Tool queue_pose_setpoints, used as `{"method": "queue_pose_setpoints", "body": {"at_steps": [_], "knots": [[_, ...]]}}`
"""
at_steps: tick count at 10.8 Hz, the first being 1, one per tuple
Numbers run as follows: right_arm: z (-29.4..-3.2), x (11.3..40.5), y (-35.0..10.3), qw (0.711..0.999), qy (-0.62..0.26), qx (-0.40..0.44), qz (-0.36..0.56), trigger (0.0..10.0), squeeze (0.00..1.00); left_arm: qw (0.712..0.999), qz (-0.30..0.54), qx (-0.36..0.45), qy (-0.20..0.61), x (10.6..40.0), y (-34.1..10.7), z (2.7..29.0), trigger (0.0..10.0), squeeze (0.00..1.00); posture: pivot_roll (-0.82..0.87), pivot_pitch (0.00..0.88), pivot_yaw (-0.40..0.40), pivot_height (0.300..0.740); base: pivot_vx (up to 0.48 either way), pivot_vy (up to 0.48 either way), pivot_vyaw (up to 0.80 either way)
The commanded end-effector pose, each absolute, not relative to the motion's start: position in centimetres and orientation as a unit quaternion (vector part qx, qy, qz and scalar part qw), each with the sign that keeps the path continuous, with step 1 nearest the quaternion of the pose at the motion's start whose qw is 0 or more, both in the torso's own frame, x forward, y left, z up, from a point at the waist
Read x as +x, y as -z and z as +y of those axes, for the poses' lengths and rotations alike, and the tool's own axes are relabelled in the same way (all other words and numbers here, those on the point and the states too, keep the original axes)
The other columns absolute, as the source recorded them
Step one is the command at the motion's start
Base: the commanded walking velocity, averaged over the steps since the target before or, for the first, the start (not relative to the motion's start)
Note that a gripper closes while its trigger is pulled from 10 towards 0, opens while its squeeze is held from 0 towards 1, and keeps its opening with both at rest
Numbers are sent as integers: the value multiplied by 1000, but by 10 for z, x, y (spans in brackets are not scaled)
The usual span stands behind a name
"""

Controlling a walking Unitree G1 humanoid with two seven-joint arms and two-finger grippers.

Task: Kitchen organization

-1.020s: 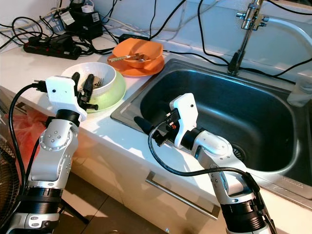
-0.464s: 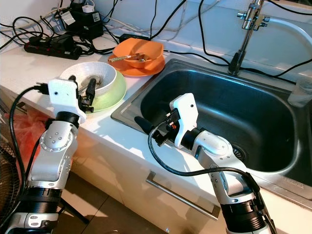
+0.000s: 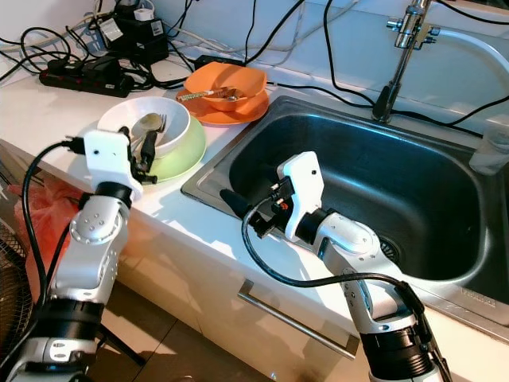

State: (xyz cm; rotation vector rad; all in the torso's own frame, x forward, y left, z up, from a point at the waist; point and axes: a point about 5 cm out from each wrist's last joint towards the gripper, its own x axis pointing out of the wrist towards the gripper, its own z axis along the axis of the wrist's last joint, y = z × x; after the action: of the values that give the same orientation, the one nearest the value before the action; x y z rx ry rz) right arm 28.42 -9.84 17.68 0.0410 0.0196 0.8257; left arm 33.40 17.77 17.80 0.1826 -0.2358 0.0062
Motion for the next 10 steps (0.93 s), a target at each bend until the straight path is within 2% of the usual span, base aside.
{"method": "queue_pose_setpoints", "body": {"at_steps": [1, 10], "knots": [[-100, 283, -179, 918, -396, 17, 6, 10000, 1000, 989, -117, 89, -2, 336, -178, 180, 0, 0, -14, 0, 15, 740, 0, 0, 0], [-99, 285, -180, 919, -394, 17, 3, 10000, 1000, 988, -129, 81, -1, 337, -181, 180, 0, 0, -12, 0, 12, 740, 0, 0, 0]]}}
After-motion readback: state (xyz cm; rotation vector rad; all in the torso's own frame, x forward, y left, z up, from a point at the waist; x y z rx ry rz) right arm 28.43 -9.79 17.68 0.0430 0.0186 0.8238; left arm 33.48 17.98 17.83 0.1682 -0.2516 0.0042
